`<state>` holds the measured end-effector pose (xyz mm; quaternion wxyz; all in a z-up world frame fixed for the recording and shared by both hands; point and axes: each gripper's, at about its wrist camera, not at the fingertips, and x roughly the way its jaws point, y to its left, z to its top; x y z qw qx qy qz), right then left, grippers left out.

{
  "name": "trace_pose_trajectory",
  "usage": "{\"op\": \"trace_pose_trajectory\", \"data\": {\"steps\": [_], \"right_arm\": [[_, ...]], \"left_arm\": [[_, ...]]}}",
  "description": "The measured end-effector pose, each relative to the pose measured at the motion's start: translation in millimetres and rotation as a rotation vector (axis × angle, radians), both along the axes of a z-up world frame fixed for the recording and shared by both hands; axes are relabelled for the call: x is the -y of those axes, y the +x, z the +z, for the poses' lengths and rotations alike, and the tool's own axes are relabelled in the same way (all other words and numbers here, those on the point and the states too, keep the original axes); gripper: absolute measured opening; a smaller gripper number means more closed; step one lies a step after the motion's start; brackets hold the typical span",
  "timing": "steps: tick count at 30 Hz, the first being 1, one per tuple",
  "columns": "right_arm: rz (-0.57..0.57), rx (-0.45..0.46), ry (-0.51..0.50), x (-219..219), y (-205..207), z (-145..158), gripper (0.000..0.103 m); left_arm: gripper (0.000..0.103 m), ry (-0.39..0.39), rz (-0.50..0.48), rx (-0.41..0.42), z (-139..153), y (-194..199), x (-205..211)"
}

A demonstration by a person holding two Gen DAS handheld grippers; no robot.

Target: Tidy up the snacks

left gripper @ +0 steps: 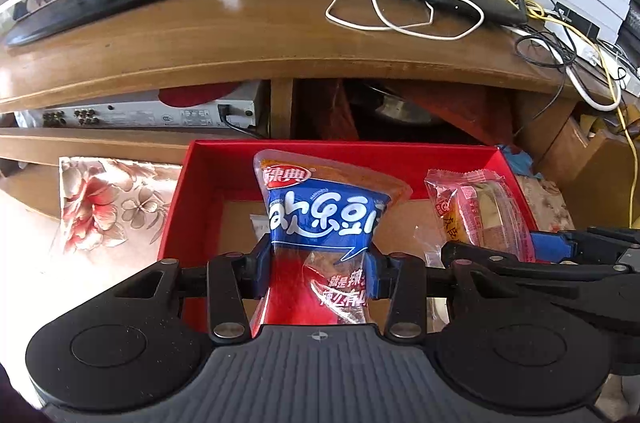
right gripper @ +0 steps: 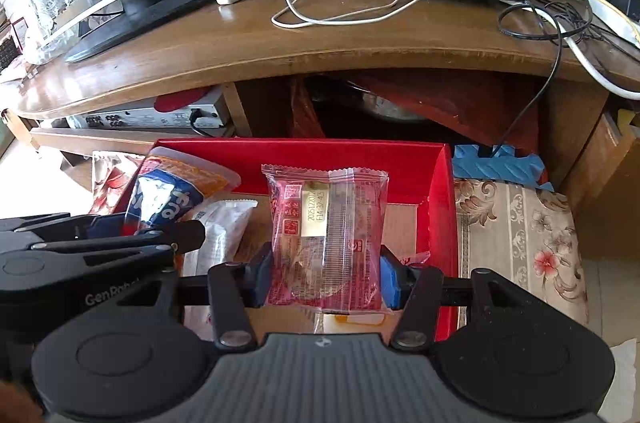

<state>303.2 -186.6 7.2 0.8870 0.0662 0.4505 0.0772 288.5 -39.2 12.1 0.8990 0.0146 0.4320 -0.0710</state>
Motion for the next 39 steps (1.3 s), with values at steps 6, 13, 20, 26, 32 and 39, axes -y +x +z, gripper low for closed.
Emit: {"op": "trace_pose_trajectory", "data": {"steps": [6,13,20,26,32,39], "right_arm": [[0.009,-0.026,-0.017,-3,9,-18,0.050],[0.029,-0.015,-0.047,-7,15,-25,0.051],[0.039,-0.001,-0.064,-9,15,-25,0.054],[0.042,0.004,-0.055,-8,13,-18,0.056],[0.034,0.024,-0.045,-4,10,-7,0.059],[0.018,0.025,-0.040,0,8,-3,0.061]], "left_arm": [[0.049,0.010,0.015,-0.032,-19,8,-1],[0.051,0.011,0.033,-0.049,-29,15,-3],[0.059,0.012,0.057,-0.066,-34,15,-6],[0.063,0.004,0.065,-0.061,-28,12,-9],[0.069,-0.012,0.072,-0.045,-18,10,-11],[0.073,-0.024,0.069,-0.044,-13,8,-10]]}}
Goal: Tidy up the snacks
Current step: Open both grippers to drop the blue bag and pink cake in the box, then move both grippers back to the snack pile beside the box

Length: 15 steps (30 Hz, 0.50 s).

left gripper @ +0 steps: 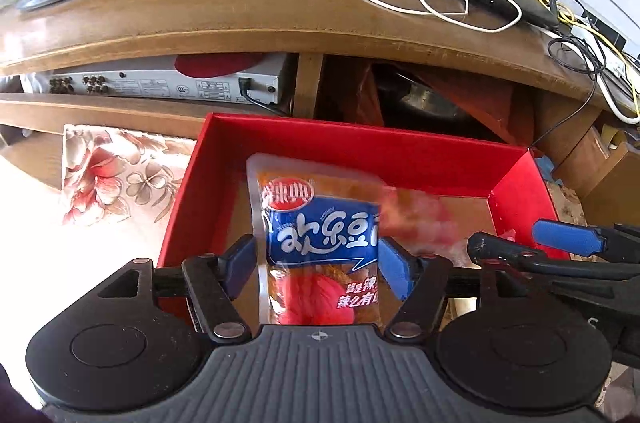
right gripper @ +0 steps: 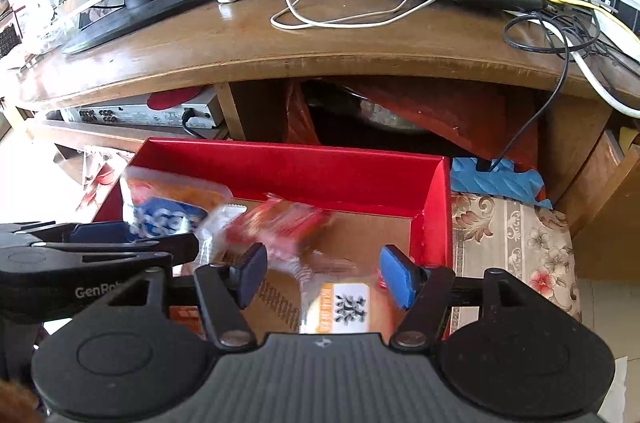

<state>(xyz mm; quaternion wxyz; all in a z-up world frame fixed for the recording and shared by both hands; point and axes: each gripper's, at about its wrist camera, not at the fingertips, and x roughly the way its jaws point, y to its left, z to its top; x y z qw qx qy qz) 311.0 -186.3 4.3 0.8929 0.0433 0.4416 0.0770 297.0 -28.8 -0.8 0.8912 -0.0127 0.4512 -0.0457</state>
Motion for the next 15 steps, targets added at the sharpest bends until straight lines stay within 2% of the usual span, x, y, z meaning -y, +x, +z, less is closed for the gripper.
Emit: {"op": "trace_pose_trajectory", "data": {"steps": [15], "right_arm": [[-0.002,0.030,0.009,-6,-27,27,0.061]], "left_arm": [[0.076,-0.004,0.001,0.037,24,-26,-9]]}}
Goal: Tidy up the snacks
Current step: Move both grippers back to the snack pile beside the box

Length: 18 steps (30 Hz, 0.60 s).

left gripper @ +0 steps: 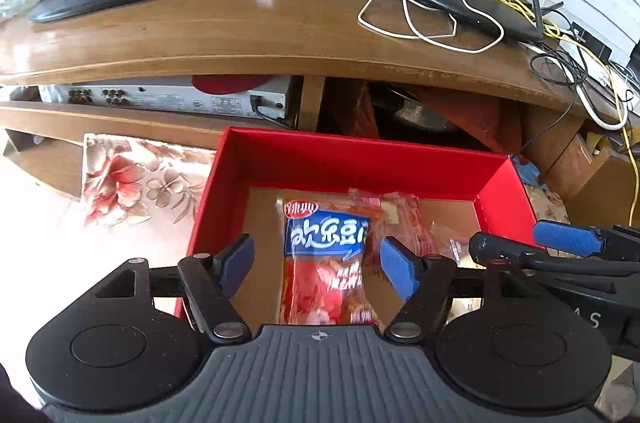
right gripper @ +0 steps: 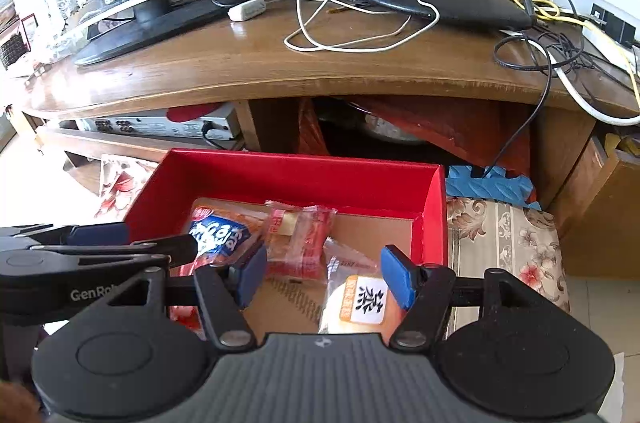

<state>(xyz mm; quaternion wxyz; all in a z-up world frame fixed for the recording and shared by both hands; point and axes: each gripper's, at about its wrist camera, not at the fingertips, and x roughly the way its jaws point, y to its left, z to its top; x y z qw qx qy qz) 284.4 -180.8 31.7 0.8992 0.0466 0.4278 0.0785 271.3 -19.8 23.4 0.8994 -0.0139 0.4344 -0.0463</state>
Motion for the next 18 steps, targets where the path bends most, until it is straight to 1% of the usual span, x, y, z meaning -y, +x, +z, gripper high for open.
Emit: {"op": "trace_pose_trajectory", "data": {"steps": [6,13,18], "right_arm": [[0.011,-0.010,0.007,-6,-18,4,0.061],[0.050,-0.028,-0.011,-21,-48,3,0.061],[0.082,-0.046,-0.022,-31,-74,1,0.061]], "left_arm": [[0.077,0.010,-0.006,-0.007,3,-23,-8],[0.078,0.003,0.004,-0.041,-2,-58,-24],[0.079,-0.033,0.017,-0.086,-11,-85,-36]]}}
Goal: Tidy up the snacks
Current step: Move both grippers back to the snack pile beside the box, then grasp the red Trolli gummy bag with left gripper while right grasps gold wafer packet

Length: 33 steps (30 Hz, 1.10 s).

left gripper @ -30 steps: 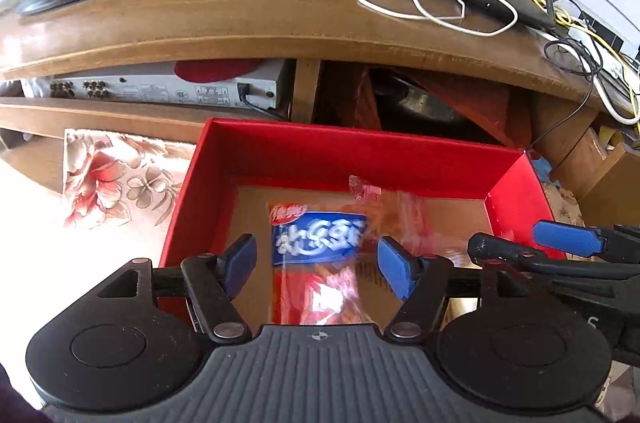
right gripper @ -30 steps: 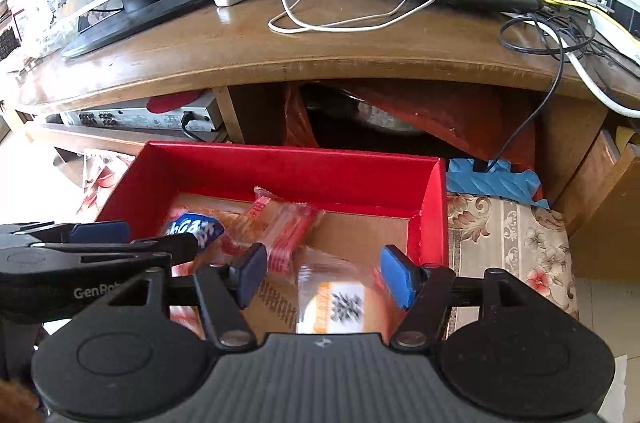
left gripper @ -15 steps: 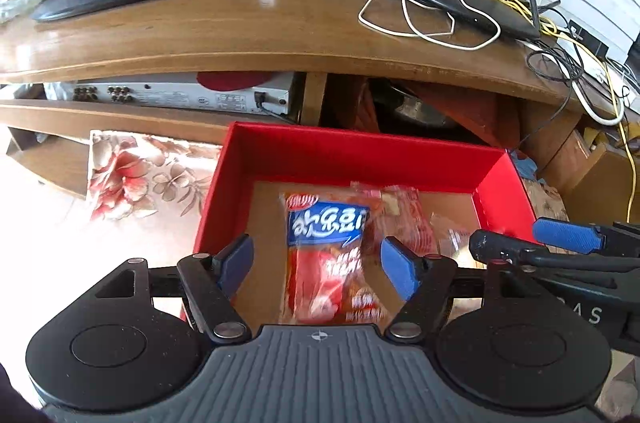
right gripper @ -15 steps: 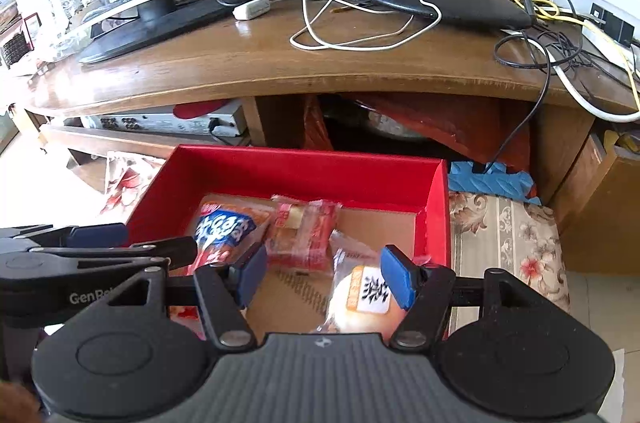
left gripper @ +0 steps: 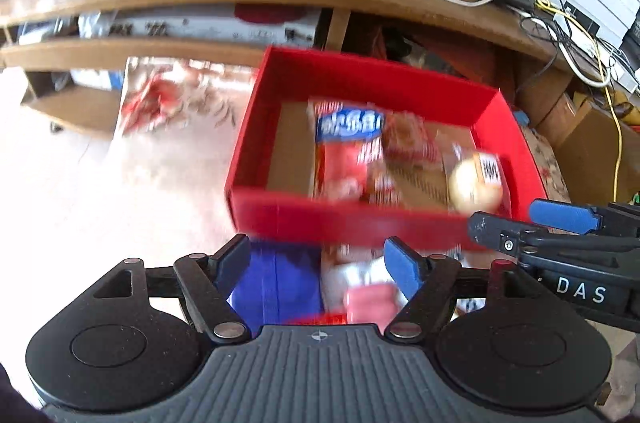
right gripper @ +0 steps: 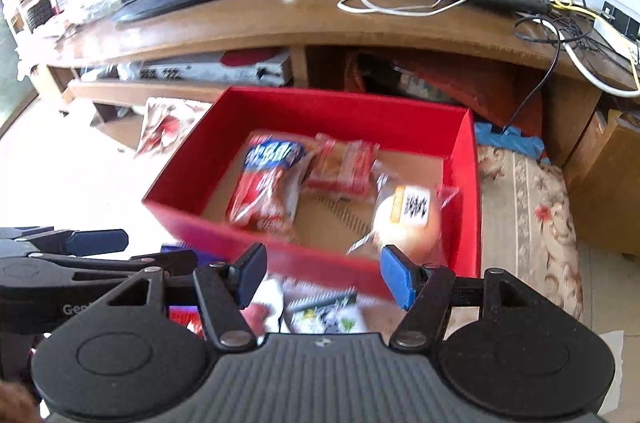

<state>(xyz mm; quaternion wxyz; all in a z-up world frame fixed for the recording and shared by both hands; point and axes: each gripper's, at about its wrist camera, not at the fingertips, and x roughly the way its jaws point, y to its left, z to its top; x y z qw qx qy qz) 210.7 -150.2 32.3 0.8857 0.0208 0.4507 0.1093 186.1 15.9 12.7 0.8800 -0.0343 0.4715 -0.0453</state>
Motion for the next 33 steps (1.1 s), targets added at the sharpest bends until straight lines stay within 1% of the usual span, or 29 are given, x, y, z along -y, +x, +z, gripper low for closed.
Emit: {"op": "trace_pose_trajectory", "data": {"steps": [5,11,16,20,24,27,29,33], "right_arm": [[0.013,-0.038,-0.002,-4,-25,-6,0.061],[0.012,-0.076,-0.003,-3,-55,-15,0.061],[0.004,-0.097,0.027,0,-71,-16,0.061],[0.019,-0.108,0.027,-2,-80,-17,0.061],[0.028,-0.118,0.028,-2,-87,-19,0.061],[0.030,-0.129,0.029,-1,-90,-21,0.061],[0.032,-0.139,0.032,-1,-92,-23,0.061],[0.041,-0.155,0.028,-4,-103,-27,0.061]], "left_arm": [[0.079,0.013,-0.007,-0.035,-11,-24,1],[0.079,0.022,0.002,-0.076,-28,-41,2],[0.079,0.010,0.019,-0.113,-40,-47,4],[0.079,0.022,0.026,-0.128,-49,-49,9],[0.078,0.020,0.053,-0.165,-63,-44,9],[0.074,0.022,0.065,-0.167,-64,-44,7],[0.067,0.038,0.059,-0.162,-63,-46,7],[0.063,0.046,0.045,-0.159,-62,-57,4]]}}
